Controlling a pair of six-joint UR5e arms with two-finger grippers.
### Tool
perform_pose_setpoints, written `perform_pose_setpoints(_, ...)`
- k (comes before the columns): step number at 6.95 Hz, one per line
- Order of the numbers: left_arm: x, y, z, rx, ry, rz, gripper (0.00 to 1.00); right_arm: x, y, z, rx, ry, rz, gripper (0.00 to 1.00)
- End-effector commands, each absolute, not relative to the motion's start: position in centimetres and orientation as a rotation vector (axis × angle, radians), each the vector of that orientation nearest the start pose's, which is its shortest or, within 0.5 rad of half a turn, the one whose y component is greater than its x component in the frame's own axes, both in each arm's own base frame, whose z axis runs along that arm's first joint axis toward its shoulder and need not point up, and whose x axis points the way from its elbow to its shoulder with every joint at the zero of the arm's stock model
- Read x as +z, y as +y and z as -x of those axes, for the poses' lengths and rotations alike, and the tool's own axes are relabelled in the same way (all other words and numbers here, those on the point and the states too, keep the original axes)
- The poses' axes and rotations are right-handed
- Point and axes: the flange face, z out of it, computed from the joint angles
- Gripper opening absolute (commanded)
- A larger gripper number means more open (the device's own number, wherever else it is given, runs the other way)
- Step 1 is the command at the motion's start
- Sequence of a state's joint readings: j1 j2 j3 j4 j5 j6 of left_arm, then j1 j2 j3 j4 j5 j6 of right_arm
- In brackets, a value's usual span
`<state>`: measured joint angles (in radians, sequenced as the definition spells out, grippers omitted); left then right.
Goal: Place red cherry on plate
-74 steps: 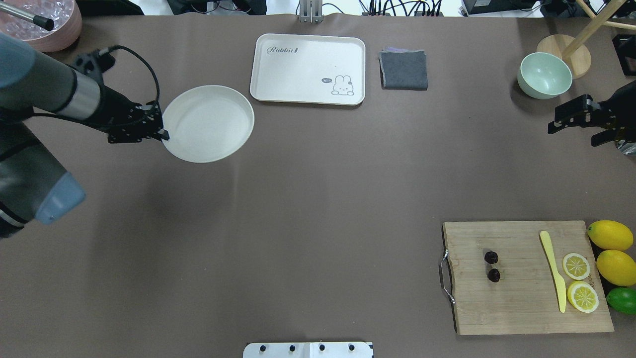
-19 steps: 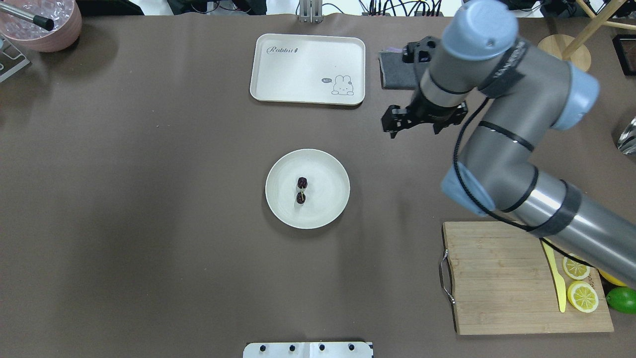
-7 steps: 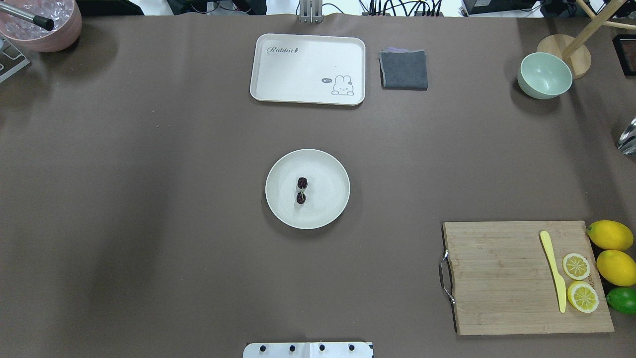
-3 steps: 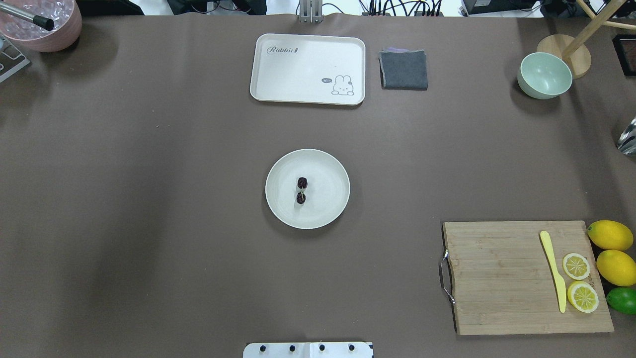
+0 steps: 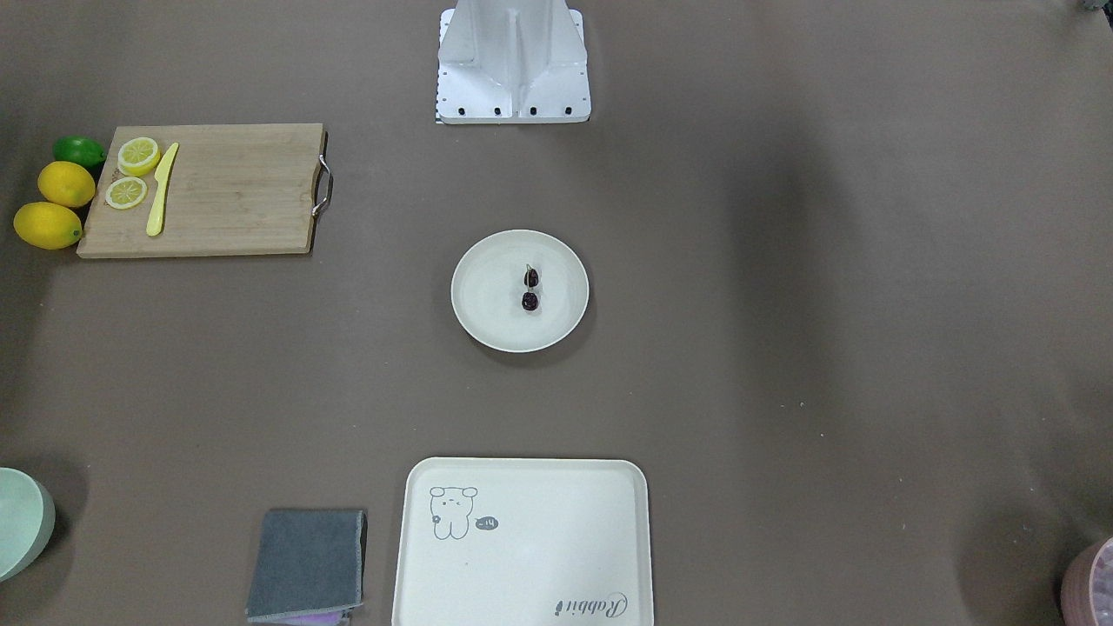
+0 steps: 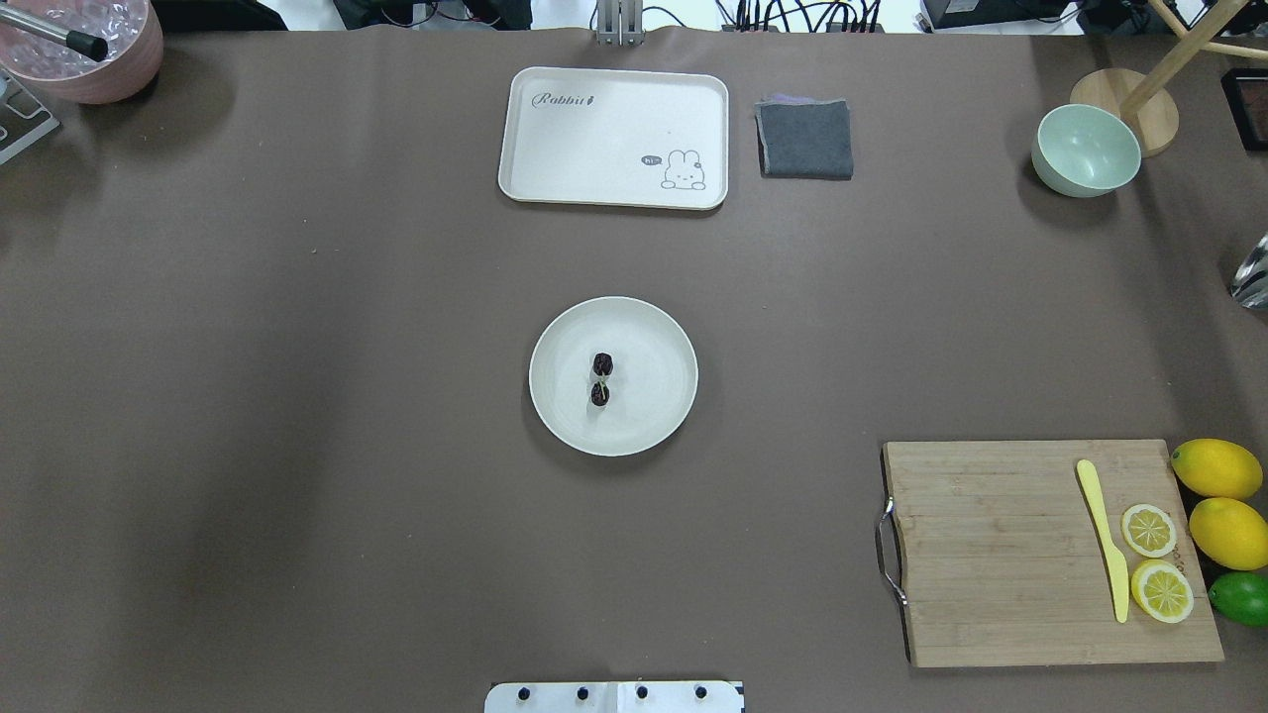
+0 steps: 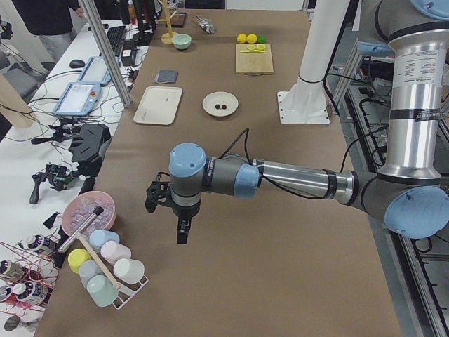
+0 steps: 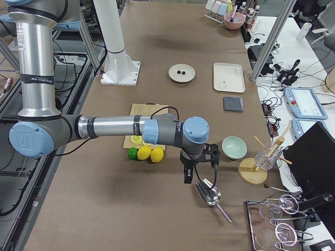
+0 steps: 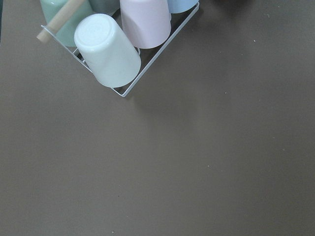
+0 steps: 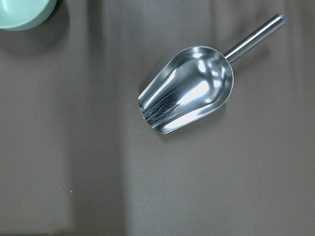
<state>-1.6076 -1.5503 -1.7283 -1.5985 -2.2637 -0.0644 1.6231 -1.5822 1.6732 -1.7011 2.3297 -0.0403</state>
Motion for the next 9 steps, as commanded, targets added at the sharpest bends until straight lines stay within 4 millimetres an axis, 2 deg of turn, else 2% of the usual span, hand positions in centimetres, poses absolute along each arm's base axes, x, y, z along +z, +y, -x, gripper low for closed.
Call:
perform_pose_setpoints(1,59.11,-48.81,8.78,-0.039,0.692,-0.152,0.98,62.75,-47.78,-9.22,0.027,-0.757,-0.003,1.0)
perform_pose_setpoints(9,59.13,-49.06,8.79,-0.039,0.692,-0.151,0.98,63.12,-47.18,-10.07,0.043,-0.757,-0.004,1.0)
